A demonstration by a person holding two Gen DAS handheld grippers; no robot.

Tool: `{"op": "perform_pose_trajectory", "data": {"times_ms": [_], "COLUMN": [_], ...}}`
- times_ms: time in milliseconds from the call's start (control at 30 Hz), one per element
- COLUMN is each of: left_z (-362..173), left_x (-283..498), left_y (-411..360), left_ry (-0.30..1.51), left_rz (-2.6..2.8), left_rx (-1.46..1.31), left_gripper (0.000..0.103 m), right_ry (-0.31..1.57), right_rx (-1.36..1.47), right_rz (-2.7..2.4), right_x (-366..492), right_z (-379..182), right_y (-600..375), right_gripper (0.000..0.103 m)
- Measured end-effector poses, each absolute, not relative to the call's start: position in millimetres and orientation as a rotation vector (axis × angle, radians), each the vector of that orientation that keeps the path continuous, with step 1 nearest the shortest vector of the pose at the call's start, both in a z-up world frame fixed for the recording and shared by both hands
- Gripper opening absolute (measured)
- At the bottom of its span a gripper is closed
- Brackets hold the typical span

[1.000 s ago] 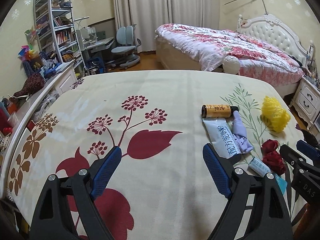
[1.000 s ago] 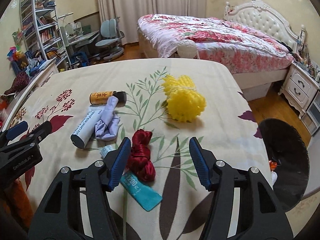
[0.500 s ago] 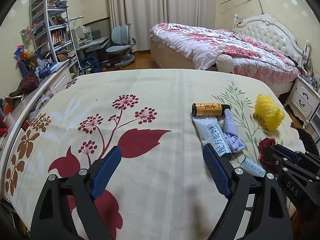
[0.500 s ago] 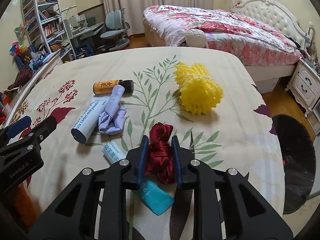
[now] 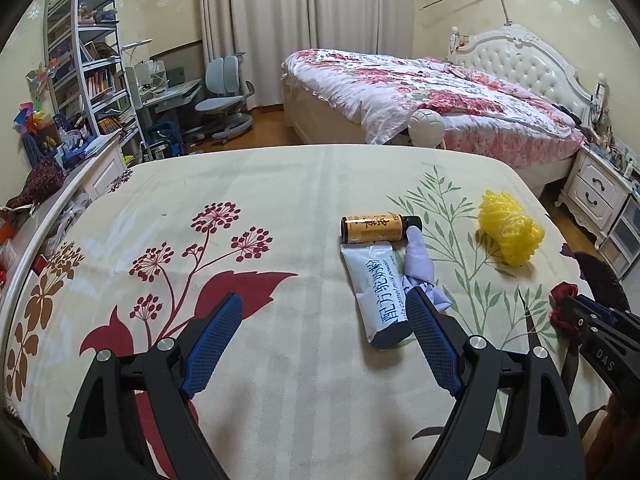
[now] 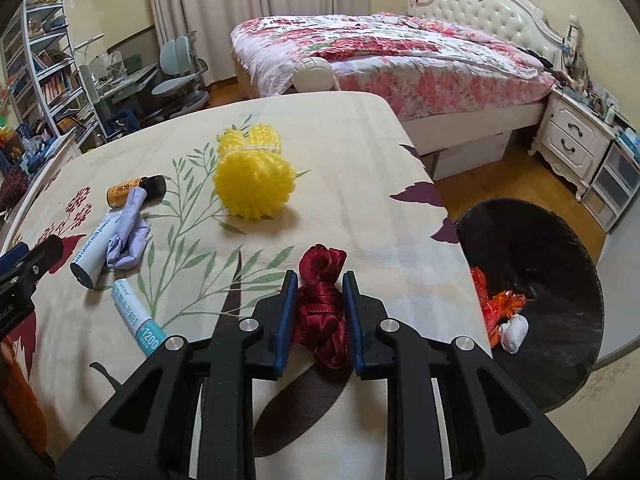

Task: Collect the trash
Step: 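Grasp the dark red ribbon with the right tool while the left tool grasps the white tube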

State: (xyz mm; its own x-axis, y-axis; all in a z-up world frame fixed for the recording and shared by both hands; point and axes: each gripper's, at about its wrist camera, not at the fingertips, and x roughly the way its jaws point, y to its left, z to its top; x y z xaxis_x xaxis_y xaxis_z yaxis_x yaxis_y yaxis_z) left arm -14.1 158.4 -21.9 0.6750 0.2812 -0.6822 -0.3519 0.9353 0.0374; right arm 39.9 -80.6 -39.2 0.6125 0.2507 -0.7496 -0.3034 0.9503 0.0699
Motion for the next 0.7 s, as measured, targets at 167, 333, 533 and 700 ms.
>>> {"op": "perform_pose_trajectory", "data": {"times_ms": [167,333,533,700], "left_z": [-31,-40,-47,-54], "left_x": [5,17,23,22], "left_y": [160,165,165,169], "left_ry": [0.783,0.825,0.863,0.892], "left_rz": [0.351,0.317,0.273,0.250], "left_rx": [-0.102,-0.122,-0.117,-0.139], "left_gripper": [0.083,0.074,0.060,0.049], "right_ry": [0.854,0.854,0.860,0.861], "right_rx": [-0.068,-0.067,-0.069,-0.069], "right_rz": [0.320,0.319,0.315,0.310], "right_x": [43,44,45,44], "right_z": [-41,-41,-43,-46], "right_y": [-83,-82,-79,-78], "right_gripper": [0.023,0.023,0.027,0.028]}}
